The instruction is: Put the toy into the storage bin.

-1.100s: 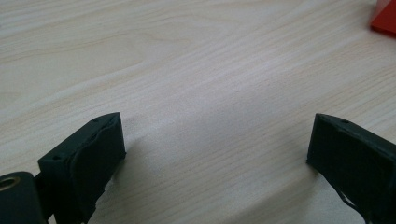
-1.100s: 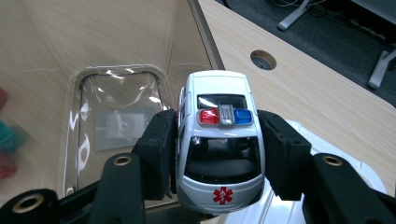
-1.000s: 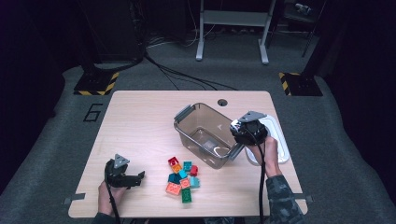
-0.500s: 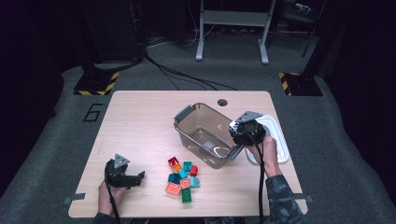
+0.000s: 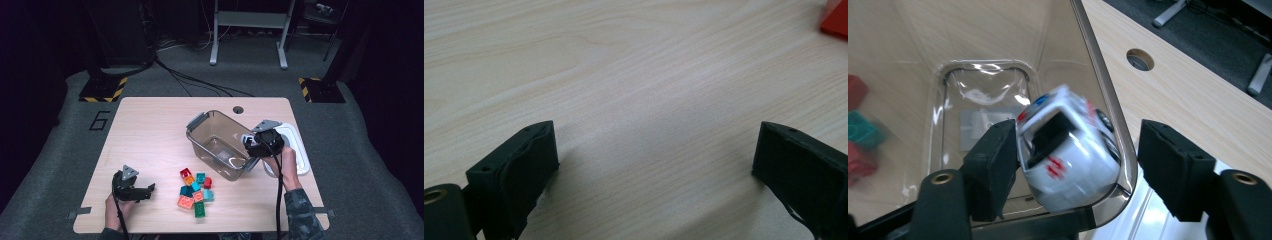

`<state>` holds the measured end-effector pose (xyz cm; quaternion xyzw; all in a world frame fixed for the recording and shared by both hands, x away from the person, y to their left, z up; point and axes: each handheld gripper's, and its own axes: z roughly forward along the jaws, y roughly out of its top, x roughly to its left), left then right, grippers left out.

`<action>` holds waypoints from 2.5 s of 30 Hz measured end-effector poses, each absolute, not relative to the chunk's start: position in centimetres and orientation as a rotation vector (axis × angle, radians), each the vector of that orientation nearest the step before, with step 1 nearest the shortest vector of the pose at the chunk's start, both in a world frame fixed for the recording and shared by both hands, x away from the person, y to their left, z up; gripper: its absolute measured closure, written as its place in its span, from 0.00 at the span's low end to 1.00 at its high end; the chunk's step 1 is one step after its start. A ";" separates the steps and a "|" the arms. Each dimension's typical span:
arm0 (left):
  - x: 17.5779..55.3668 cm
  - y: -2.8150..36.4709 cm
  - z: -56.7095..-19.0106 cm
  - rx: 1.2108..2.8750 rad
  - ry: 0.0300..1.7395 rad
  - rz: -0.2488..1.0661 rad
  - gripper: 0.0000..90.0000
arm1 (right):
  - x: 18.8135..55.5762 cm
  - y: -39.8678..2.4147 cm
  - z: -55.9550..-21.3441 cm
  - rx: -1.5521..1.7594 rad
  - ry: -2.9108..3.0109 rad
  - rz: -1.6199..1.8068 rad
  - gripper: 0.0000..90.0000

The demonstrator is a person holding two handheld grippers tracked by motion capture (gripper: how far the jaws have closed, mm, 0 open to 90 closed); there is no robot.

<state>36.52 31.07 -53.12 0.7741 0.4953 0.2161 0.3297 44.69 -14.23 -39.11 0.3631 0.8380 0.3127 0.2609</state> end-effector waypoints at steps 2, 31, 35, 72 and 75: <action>36.5 31.1 -53.1 2.025 1.296 0.565 0.05 | 44.4 -14.3 -38.9 0.989 2.255 0.864 0.31; 36.5 31.1 -53.1 2.027 1.292 0.568 0.05 | 38.0 -23.1 -41.2 1.191 2.064 1.102 0.07; 36.5 31.1 -53.1 2.027 1.291 0.568 0.05 | 37.2 -24.5 -43.3 1.252 2.048 1.083 0.06; 35.7 30.0 -50.7 1.983 1.201 0.490 0.07 | 36.2 -27.3 -52.9 1.490 2.030 0.870 0.03; 35.6 29.1 -50.2 1.989 1.167 0.470 0.05 | 36.3 -27.4 -52.9 1.490 2.035 0.872 0.03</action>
